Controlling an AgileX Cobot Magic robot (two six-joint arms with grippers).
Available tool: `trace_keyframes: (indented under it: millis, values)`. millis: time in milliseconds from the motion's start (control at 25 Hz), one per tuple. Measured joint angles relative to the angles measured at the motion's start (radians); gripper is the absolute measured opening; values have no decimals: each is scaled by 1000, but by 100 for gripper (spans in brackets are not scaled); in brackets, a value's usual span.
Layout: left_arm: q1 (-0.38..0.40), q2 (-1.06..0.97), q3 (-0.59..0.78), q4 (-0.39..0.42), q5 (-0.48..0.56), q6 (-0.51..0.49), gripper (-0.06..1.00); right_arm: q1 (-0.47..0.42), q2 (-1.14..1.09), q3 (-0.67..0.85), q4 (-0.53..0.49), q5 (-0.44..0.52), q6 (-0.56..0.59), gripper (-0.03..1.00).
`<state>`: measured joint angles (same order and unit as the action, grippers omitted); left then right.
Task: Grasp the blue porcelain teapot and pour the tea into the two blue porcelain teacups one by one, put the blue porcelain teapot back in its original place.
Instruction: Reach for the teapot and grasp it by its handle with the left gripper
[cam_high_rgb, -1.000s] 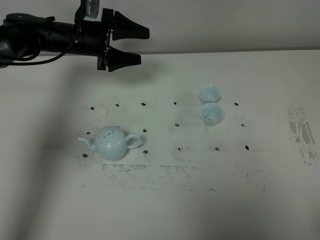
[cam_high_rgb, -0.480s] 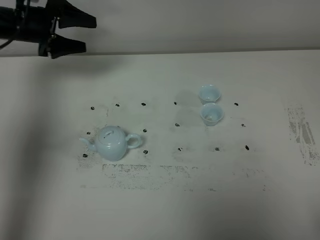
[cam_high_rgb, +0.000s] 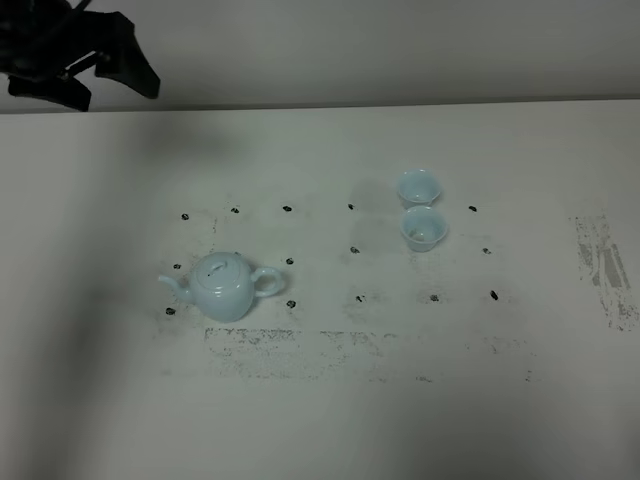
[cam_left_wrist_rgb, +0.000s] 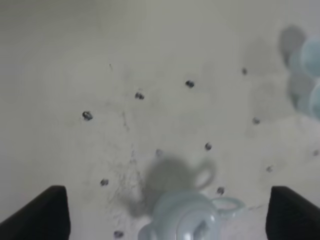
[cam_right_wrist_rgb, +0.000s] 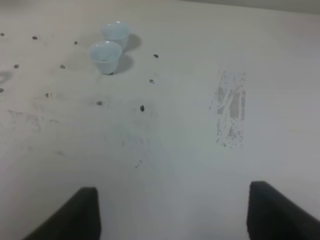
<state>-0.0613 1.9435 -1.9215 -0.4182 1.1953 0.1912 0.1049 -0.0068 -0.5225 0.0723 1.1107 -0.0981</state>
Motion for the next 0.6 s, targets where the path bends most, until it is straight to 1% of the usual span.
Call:
trace_keyframes:
  millis: [80,160,320,400,480,600]
  values:
    - [-98,-33,10,93,-1,-42,76,0,0,0,0,0,0,59]
    - [-195,-63,34,146,-1,-84,76,0,0,0,0,0,0,59]
    - [-413,-79,82,204,-2,-113,76,0,0,0,0,0,0,59]
    - [-500,-60,89,233,-3,-127,76,0,0,0,0,0,0,59]
    - [-544,-26,89,242,-4,-155,76,0,0,0,0,0,0,59]
    - [-573,50,89,250,-5,-184,76,0,0,0,0,0,0,59]
